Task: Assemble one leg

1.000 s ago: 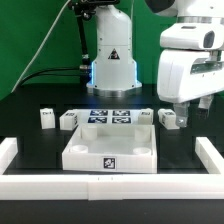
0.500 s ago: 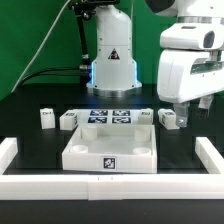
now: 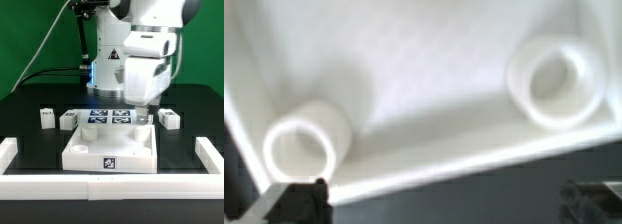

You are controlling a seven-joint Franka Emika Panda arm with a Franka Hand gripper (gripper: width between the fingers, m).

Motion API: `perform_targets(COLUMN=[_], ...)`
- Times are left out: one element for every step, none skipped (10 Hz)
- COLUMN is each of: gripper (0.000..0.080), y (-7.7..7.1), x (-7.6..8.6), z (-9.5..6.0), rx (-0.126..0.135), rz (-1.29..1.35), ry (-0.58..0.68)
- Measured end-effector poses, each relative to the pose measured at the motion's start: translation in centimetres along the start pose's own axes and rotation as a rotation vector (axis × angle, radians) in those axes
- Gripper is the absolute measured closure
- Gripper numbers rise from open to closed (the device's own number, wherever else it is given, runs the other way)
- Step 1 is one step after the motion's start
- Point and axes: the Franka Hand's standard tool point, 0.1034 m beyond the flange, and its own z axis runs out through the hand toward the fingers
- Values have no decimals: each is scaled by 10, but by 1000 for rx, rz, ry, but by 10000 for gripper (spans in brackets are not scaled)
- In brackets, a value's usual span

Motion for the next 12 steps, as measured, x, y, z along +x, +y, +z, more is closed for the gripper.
perform_targets(gripper=[150,150,150,150,150,150,150,150,150,150,150,150], y=[1,1,0,0,0,0,-1,-10,-25,-32,-34,-36], x=[-10,-12,-11,-11,-11,-11,-12,-18,-29,-40,-47,-54], z=[2,3,3,3,3,3,4,10,17,22,27,34], rx=[6,7,7,8,8,8,9,7,32,50,62,73], rz=[-13,-6,-8,-7,-7,-7,-11,-74,-130,-186,-237,-266], ry=[-4,-4,-4,-4,-4,-4,-5,6,0,-5,-5,-3])
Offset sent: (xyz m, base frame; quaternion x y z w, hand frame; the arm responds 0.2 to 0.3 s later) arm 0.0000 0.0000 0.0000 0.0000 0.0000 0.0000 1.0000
